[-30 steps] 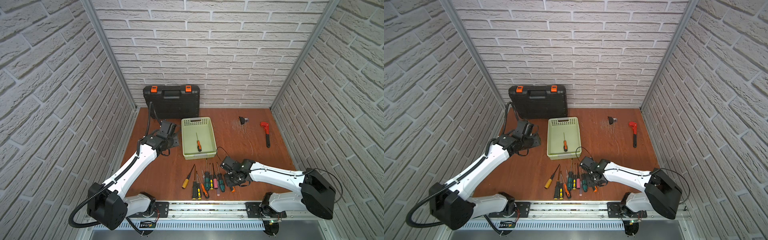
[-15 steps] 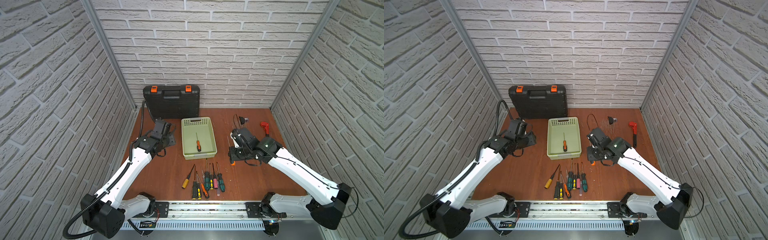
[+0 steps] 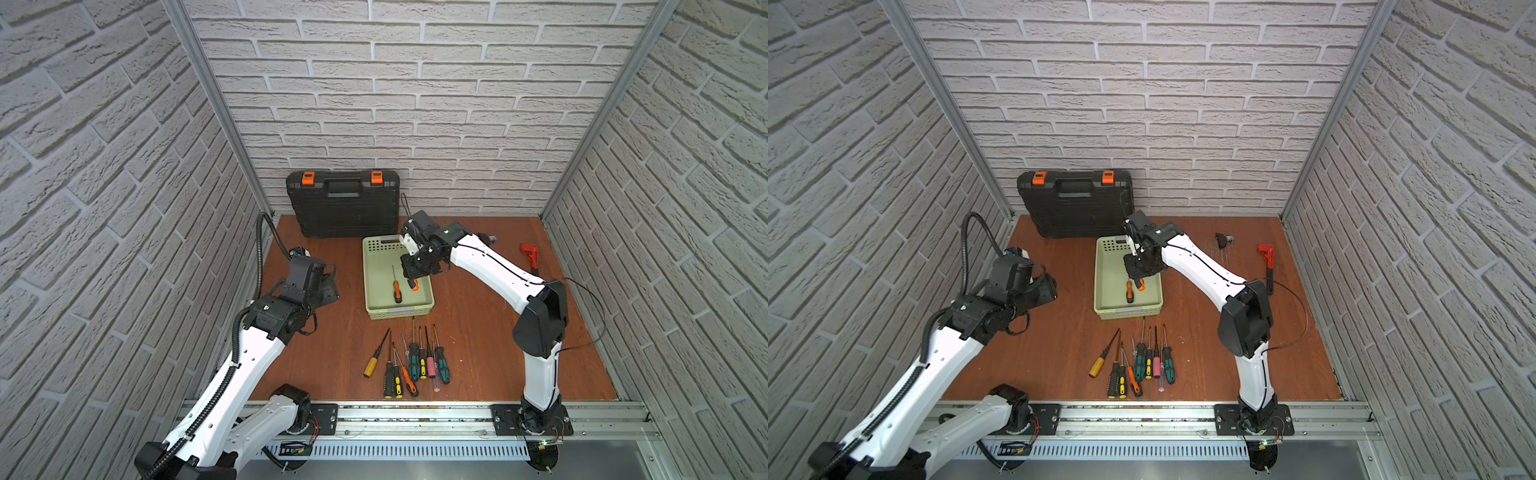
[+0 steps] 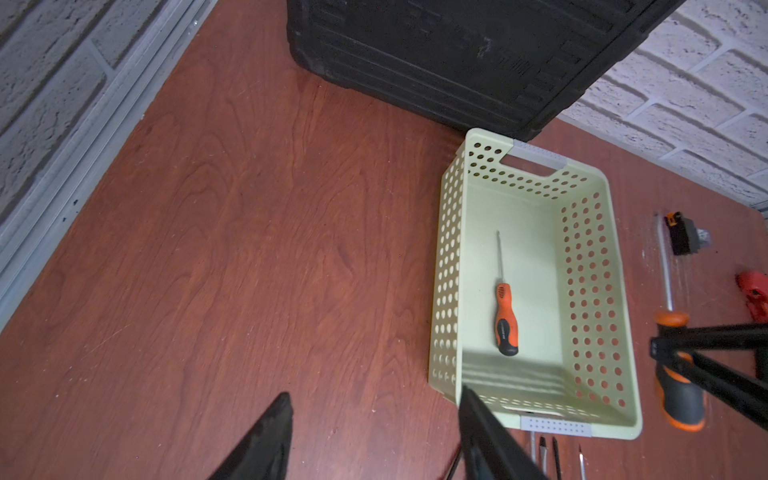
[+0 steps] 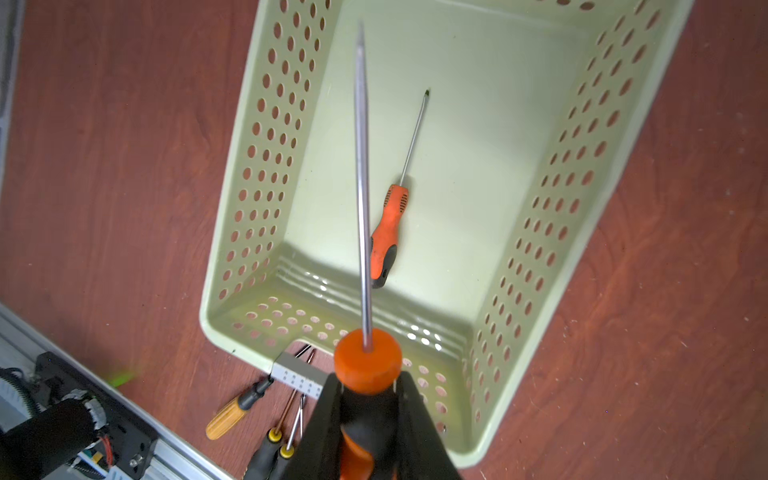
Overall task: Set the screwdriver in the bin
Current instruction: 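Carry the orange-black screwdriver with the right gripper into the green basket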
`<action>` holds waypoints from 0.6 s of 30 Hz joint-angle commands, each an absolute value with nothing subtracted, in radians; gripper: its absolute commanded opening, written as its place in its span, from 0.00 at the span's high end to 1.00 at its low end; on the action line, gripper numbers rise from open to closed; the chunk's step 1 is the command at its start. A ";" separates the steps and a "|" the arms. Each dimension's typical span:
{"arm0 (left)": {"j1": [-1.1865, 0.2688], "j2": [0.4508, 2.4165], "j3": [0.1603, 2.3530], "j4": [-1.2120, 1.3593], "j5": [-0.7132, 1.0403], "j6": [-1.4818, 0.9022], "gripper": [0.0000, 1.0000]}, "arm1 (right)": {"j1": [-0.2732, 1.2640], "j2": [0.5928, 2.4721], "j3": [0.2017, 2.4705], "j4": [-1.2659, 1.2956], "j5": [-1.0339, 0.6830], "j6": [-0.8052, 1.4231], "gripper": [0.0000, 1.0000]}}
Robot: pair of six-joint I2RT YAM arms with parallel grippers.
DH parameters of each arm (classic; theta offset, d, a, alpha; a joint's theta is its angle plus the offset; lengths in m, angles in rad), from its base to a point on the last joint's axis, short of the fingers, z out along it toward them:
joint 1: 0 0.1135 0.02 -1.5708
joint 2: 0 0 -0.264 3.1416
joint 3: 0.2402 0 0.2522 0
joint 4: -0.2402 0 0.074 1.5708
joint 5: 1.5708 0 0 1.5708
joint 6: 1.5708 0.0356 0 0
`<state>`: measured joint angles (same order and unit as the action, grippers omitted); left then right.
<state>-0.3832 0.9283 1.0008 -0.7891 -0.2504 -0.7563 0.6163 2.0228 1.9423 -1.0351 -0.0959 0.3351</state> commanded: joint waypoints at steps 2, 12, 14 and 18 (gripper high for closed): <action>-0.369 0.889 0.967 -0.794 -0.282 -0.779 0.26 | 0.609 2.079 1.987 -1.015 -0.105 0.288 0.94; -0.351 0.873 0.962 -0.803 -0.282 -0.762 0.26 | 0.592 2.210 1.982 -0.981 -0.083 0.319 0.95; -0.350 0.872 0.960 -0.802 -0.281 -0.761 0.26 | 0.586 2.220 1.978 -0.960 -0.085 0.340 0.95; -0.347 0.865 0.955 -0.803 -0.281 -0.761 0.26 | 0.574 2.236 1.962 -0.912 -0.071 0.392 0.94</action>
